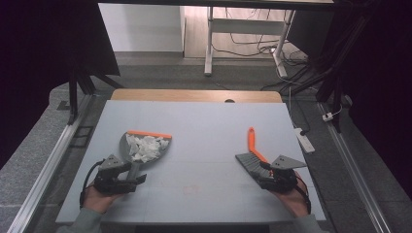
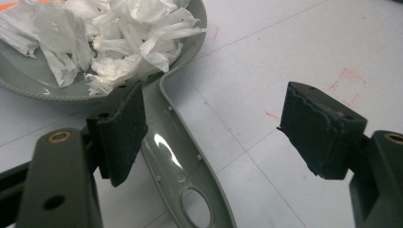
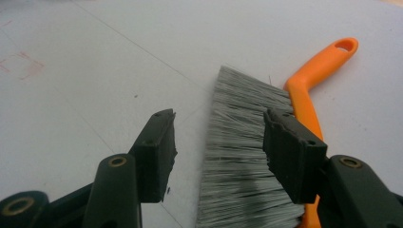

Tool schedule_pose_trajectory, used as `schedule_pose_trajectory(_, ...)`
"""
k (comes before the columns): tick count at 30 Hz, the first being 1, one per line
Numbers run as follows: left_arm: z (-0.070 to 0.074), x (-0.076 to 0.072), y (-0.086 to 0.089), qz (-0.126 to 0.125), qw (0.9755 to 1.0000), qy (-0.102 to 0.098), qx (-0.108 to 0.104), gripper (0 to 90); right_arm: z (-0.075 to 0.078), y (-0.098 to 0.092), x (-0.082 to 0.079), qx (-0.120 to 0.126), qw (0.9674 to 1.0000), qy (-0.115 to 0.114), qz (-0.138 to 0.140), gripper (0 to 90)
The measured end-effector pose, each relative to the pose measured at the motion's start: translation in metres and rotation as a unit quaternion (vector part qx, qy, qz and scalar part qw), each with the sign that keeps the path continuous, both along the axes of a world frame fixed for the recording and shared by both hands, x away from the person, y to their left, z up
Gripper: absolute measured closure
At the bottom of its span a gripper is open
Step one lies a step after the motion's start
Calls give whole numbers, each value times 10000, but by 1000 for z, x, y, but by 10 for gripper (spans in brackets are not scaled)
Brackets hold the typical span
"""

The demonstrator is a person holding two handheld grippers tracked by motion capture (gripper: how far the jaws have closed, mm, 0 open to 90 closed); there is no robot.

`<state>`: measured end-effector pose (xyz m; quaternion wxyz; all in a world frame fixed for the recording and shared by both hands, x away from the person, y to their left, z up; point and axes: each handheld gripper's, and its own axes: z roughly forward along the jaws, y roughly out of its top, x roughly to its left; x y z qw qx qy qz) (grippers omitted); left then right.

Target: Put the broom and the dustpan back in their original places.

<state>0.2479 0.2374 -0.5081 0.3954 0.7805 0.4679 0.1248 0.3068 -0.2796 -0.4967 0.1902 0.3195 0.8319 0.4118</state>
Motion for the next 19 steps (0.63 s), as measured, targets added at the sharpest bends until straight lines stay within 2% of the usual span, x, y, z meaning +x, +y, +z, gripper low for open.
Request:
schedule_pose_trajectory(4,-1,2,-1,47,10000,-41,59,243,1,0,1,-14,10000,-14,72,446)
schedule_pose_trajectory(19,-2,3,3,119,9999,-54,46,244,1,-1,2,-35,10000,-44,66,446)
